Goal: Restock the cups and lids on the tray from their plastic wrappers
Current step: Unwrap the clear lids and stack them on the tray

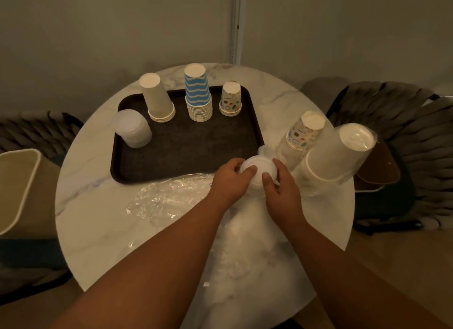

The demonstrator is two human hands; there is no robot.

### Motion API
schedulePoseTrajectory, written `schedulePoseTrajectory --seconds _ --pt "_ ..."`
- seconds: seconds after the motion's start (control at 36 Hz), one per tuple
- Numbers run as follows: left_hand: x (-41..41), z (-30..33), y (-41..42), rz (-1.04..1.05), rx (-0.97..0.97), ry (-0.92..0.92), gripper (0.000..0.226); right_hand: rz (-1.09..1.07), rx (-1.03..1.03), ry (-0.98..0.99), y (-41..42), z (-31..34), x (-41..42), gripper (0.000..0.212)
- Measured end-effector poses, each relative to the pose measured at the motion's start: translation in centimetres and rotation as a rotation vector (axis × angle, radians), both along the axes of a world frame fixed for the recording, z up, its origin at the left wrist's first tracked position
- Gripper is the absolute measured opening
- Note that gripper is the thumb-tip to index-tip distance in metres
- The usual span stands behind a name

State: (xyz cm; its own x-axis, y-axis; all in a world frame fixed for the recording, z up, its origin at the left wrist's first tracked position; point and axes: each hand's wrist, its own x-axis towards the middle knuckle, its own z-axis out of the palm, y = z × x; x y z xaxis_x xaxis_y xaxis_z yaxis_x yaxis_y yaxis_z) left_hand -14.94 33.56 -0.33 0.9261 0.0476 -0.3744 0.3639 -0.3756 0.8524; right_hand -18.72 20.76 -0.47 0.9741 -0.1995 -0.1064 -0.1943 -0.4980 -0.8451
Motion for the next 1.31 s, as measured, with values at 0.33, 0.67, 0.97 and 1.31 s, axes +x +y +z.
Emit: schedulePoseTrajectory --seconds 0.33,0.67,0.97,1.31 --pt "-0.6 0.7 1.5 0.025 -0.1 0.202 0.021 -0.224 0.476 0.339 0.7 -1.8 0.5 0.07" --pt "0.3 1.9 1.6 -0.078 -0.141 0.325 0.022 -0.263 0.594 0.415 0.3 -2.3 1.2 0.105" --pt "-0.5 1.6 0.8 0.015 -0.315 0.346 0.028 -0.23 0.707 0.453 0.0 -3.7 1.3 0.12" --pt "-0.7 2.7 0.8 -0.179 -0.132 0.132 0.026 -0.132 1.014 0.425 -0.6 -1.5 0.4 0.059"
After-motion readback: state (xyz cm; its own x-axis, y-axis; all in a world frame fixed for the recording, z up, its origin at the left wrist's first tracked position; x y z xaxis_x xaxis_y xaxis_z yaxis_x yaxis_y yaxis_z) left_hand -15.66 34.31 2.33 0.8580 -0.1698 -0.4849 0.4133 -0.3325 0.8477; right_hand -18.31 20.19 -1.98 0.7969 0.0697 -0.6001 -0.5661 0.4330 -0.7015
